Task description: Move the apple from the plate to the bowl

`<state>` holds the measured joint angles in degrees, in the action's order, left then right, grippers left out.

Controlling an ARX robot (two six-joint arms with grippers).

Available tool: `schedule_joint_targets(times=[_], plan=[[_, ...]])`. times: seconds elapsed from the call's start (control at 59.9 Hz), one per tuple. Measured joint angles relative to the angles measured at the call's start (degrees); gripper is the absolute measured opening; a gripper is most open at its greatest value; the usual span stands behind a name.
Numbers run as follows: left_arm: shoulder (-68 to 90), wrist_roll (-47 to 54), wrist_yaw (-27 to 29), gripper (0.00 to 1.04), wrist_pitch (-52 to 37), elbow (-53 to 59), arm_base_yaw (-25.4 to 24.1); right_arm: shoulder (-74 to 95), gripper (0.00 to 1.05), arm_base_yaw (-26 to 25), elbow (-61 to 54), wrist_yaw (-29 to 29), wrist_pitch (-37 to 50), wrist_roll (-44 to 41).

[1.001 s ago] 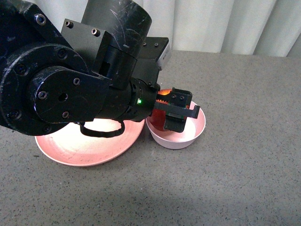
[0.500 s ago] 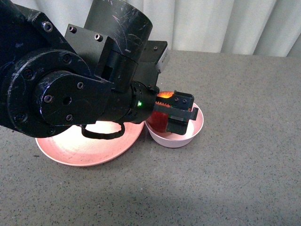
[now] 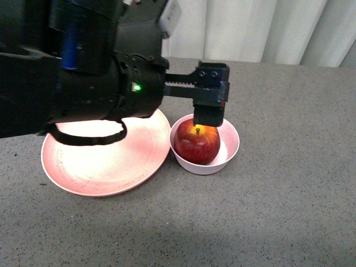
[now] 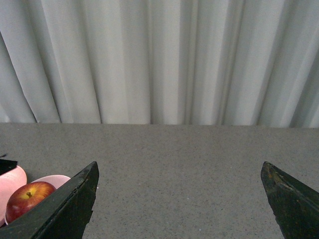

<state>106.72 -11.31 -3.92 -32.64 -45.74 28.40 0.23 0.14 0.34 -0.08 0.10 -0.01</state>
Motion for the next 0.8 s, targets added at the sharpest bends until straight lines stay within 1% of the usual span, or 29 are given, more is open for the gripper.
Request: schedule_joint_targets(times=[0.117,0.234,0.334,0.434,0.45,0.467,0.484,0.5,0.534,0.567,0.634,0.801], plan=[[-5.33,0.68,3.48,0.98,-3.06,5.7,-1.57,0.0,0.95,0.0,0.0,0.02,0.0,0.0],[-10.56,2.23,7.39,0.98,-3.72,11.54,-2.93,0.0,0.95,0.0,0.0,0.0,0.0,0.0],[-14.73,2.21,8.28,0.98,-2.99,15.85,-3.98,0.0,0.95,0.0,0.0,0.02,0.0,0.0],[-16.13,2.4,8.92,0.98,-3.17,16.81,-4.13,0.0,0.95,0.0,0.0,-0.02,0.0,0.0],[-15.52,3.15,11.06,0.96,-5.66,17.38,-3.87,0.0,0.95,0.0,0.0,-0.02,0.0,0.0],[-14.51,4.17,13.77,0.92,-10.86,18.58,-3.74,0.0,0.95,0.0,0.0,0.0,0.0,0.0],[-13.03,5.75,19.3,0.87,-18.95,20.61,-3.76,0.0,0.95,0.0,0.0,-0.02,0.0,0.0],[-12.26,7.02,21.77,0.83,-23.78,22.16,-3.89,0.02,0.95,0.0,0.0,-0.04,0.0,0.0],[-11.96,8.26,24.41,0.74,-33.53,26.25,-5.09,0.0,0.95,0.0,0.0,-0.02,0.0,0.0],[-12.81,8.85,24.72,0.69,-37.66,28.11,-6.08,0.0,0.95,0.0,0.0,0.22,0.0,0.02],[-16.28,9.62,23.8,0.58,-40.98,30.51,-8.11,0.02,0.95,0.0,0.0,0.2,-0.02,0.02],[-24.5,10.32,19.82,0.31,-38.99,35.87,-11.78,0.0,0.95,0.0,0.0,-0.02,0.0,0.0]])
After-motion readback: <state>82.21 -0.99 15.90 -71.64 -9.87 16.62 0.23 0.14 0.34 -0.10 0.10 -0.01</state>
